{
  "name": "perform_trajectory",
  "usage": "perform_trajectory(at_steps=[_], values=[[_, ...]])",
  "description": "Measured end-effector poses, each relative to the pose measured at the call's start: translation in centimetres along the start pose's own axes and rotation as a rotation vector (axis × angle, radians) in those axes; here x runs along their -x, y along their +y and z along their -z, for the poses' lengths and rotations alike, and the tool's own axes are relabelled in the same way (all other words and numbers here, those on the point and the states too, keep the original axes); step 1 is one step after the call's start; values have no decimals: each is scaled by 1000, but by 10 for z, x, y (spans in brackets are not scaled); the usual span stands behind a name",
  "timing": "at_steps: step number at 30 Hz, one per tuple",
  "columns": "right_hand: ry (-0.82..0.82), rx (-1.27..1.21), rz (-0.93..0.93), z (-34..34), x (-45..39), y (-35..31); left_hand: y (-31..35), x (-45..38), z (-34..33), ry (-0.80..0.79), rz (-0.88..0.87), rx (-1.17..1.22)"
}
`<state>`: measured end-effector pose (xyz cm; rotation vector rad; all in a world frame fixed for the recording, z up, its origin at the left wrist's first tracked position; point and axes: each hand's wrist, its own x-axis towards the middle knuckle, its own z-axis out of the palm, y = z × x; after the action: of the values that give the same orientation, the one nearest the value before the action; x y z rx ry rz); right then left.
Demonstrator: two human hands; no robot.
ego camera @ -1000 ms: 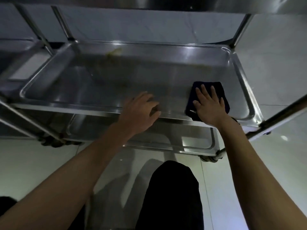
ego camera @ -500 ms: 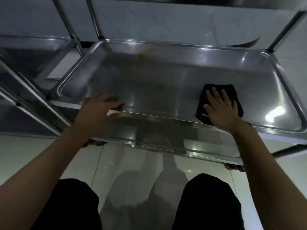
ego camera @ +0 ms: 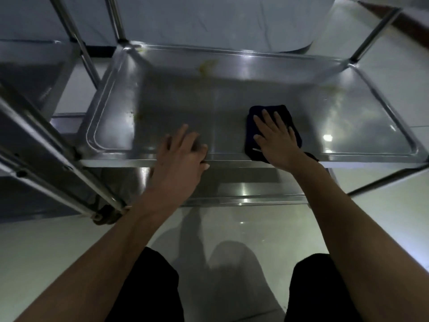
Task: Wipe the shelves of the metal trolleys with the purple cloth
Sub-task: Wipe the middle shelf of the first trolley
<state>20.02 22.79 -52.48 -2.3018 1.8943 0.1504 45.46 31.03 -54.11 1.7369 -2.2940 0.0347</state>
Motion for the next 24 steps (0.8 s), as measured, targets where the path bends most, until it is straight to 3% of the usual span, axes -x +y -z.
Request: perform_trajectory(at_steps=[5,14,17,24], values=[[96,-205,-131,1,8,-2,-14,9,11,10,-33,21],[74,-194,-171,1,7,-20,-93,45,14,184,180,1],[-21,-19,-129,-2,-4,-45,-96,44,10,279,212,86],[118,-131,-119,-12,-19,-124,-100,45,-3,360,189,44]])
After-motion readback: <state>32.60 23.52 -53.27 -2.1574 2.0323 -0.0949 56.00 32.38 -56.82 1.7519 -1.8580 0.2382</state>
